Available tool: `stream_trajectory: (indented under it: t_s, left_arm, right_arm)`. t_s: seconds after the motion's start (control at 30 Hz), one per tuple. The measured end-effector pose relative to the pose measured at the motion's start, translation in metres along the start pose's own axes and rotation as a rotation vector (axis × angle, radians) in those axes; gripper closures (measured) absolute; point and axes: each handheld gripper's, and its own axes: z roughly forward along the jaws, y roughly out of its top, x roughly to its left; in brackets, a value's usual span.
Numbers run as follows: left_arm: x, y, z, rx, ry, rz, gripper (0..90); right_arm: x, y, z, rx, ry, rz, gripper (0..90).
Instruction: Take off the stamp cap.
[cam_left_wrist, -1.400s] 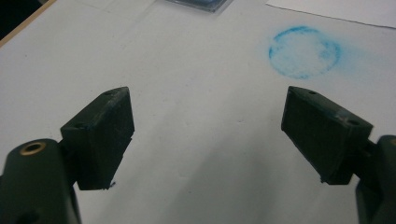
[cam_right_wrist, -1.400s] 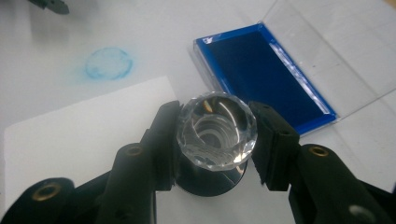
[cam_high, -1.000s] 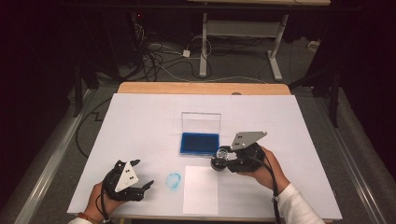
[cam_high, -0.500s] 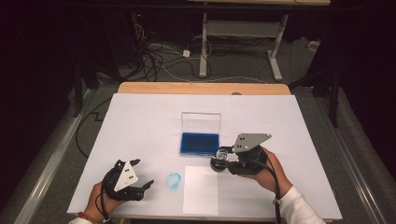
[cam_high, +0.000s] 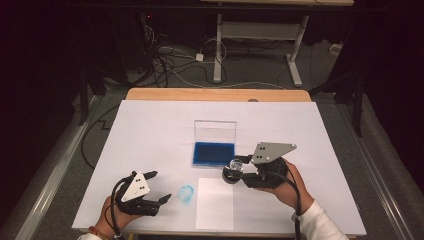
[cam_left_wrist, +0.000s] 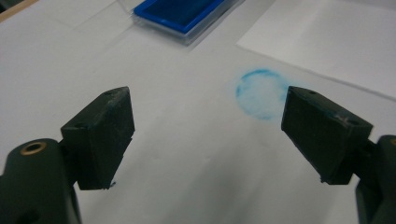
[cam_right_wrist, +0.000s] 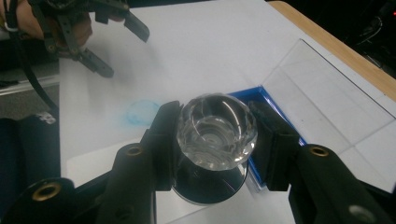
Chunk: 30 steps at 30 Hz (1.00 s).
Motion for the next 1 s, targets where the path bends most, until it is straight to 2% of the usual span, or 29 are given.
stream_trajectory:
  t_s: [0.17, 0.23, 0.3, 0.43, 0.53, 0.63, 0.77, 0.93, 1.0]
  left_arm:
    - [-0.015, 0.021, 0.011, -0.041, -0.089, 0.032, 15.9]
    - [-0.021, 0.030, 0.019, -0.043, -0.112, 0.052, 15.9]
    - [-0.028, 0.037, 0.027, -0.044, -0.155, 0.057, 15.8]
    - [-0.042, 0.052, 0.041, -0.043, -0.217, 0.097, 16.1]
    - [-0.049, 0.058, 0.048, -0.042, -0.234, 0.117, 16.2]
    - [-0.052, 0.060, 0.055, -0.039, -0.248, 0.099, 16.2]
    - [-0.056, 0.063, 0.060, -0.038, -0.256, 0.109, 16.1]
    - [-0.058, 0.067, 0.064, -0.053, -0.270, 0.102, 16.3]
    - [-0.058, 0.068, 0.064, -0.058, -0.273, 0.104, 20.2]
  right_arm:
    - [0.006, 0.002, 0.001, -0.018, 0.020, 0.003, 56.8]
    - [0.009, 0.002, 0.003, -0.019, 0.027, -0.003, 56.8]
    - [0.011, 0.003, 0.004, -0.018, 0.034, -0.002, 56.8]
    - [0.017, 0.004, 0.006, -0.028, 0.049, -0.003, 56.7]
    - [0.022, 0.005, 0.010, -0.036, 0.069, -0.002, 56.8]
    - [0.029, 0.006, 0.015, -0.035, 0.090, -0.004, 56.8]
    - [0.038, 0.007, 0.023, -0.026, 0.115, -0.017, 56.8]
    - [0.045, 0.008, 0.027, -0.031, 0.133, -0.018, 56.7]
    - [0.047, 0.008, 0.029, -0.033, 0.138, -0.017, 56.7]
